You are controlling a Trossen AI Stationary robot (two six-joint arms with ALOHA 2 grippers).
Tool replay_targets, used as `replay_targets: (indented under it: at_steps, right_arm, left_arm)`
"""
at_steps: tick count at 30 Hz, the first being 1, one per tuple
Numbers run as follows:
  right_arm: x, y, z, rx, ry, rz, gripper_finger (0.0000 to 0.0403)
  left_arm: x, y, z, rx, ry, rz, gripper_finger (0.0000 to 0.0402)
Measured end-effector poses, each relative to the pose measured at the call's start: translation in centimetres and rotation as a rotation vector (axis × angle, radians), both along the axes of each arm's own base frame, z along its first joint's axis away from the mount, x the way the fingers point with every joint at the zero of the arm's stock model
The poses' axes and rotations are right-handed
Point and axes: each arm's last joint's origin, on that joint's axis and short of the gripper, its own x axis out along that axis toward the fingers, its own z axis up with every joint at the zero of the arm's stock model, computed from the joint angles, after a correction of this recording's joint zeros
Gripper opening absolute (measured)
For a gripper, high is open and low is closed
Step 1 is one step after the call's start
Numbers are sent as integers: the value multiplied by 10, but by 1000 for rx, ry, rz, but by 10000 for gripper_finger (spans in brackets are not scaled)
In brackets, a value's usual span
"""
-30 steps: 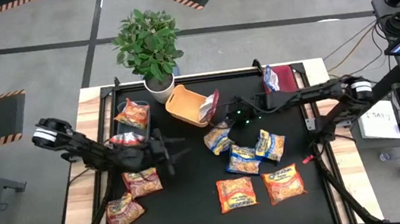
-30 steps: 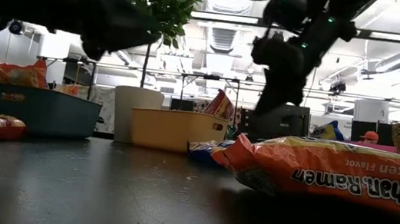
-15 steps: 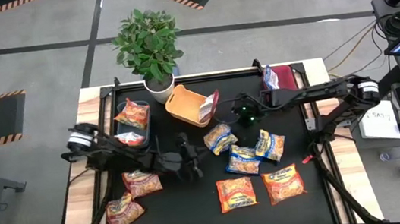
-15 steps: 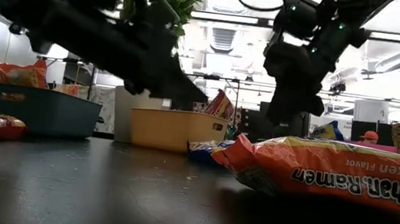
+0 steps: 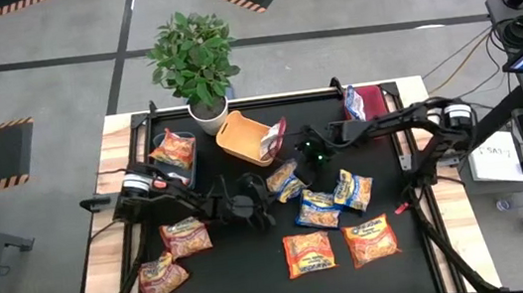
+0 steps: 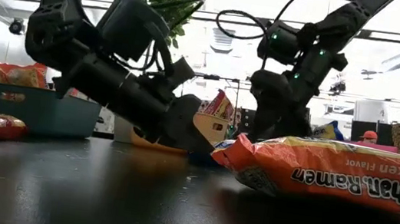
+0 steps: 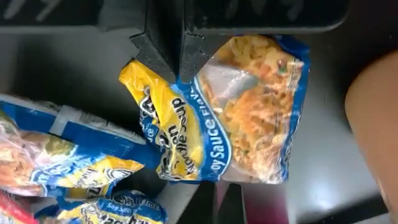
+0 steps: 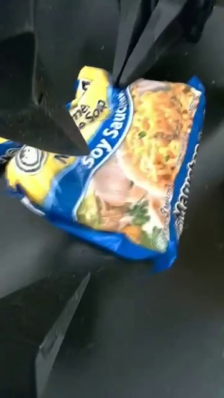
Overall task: Sort Maruchan noodles
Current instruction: Put the blue noodle pack into the red bin
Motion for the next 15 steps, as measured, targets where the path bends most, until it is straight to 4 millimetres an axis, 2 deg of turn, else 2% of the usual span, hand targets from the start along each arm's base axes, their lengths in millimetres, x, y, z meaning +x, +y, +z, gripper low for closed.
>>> replay_targets:
  at_steps: [6, 11, 15]
  right_arm:
    - [10, -10, -12, 96, -125, 46, 330]
    - [25, -9, -22, 181, -258, 137, 328]
    - [34, -8, -22, 214, -347, 177, 326]
  left_arm:
    - [-12, 3, -12, -53, 24, 36, 0]
    - [-16, 4, -14, -58, 29, 43, 0]
    - [-16, 4, -14, -58, 28, 44, 0]
